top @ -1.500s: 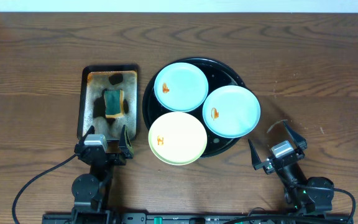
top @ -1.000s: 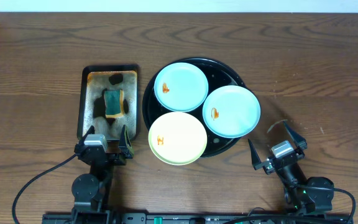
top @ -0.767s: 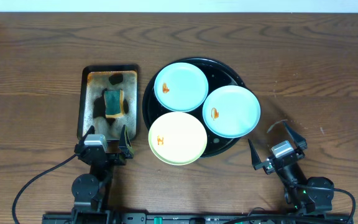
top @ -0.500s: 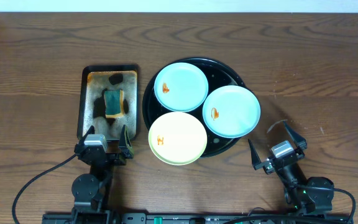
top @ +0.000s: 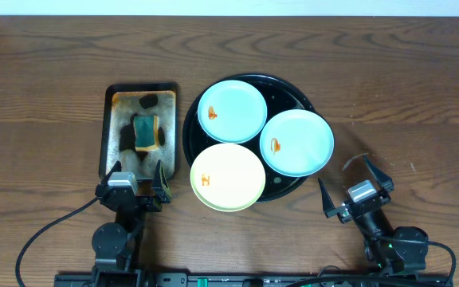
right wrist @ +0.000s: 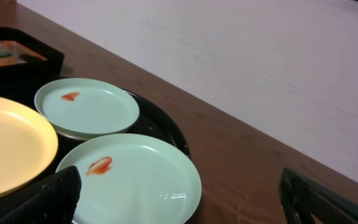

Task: Clean dirty plates on tray and stack at the side

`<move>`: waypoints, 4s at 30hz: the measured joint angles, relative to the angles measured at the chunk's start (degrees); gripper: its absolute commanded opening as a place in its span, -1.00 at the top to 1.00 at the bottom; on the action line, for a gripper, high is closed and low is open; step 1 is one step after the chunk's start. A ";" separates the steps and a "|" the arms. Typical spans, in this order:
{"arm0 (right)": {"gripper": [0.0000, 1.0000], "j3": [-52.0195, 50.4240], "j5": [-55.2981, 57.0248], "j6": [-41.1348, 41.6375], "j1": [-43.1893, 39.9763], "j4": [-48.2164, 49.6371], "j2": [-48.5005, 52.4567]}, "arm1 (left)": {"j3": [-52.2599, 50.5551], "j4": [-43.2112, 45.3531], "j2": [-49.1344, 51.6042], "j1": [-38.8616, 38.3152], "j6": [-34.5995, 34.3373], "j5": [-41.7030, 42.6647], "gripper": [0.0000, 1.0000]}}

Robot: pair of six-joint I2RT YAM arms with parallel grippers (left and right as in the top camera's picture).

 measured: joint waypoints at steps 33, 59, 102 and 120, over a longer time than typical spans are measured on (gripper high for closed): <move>-0.99 0.00 0.00 0.00 0.00 0.00 0.00 | 0.00 0.00 0.00 0.00 0.00 0.00 -0.86; -0.99 0.00 -0.02 0.00 0.00 0.00 0.00 | 0.00 -0.04 0.00 0.00 0.00 0.00 -0.86; -0.98 55.41 -11.96 17.94 0.00 -38.36 48.61 | 65.18 -51.34 53.20 0.00 0.42 12.33 -0.86; -0.98 62.03 -11.76 26.45 2.93 -46.60 59.19 | 66.40 -56.41 57.86 0.00 -2.21 7.91 -0.86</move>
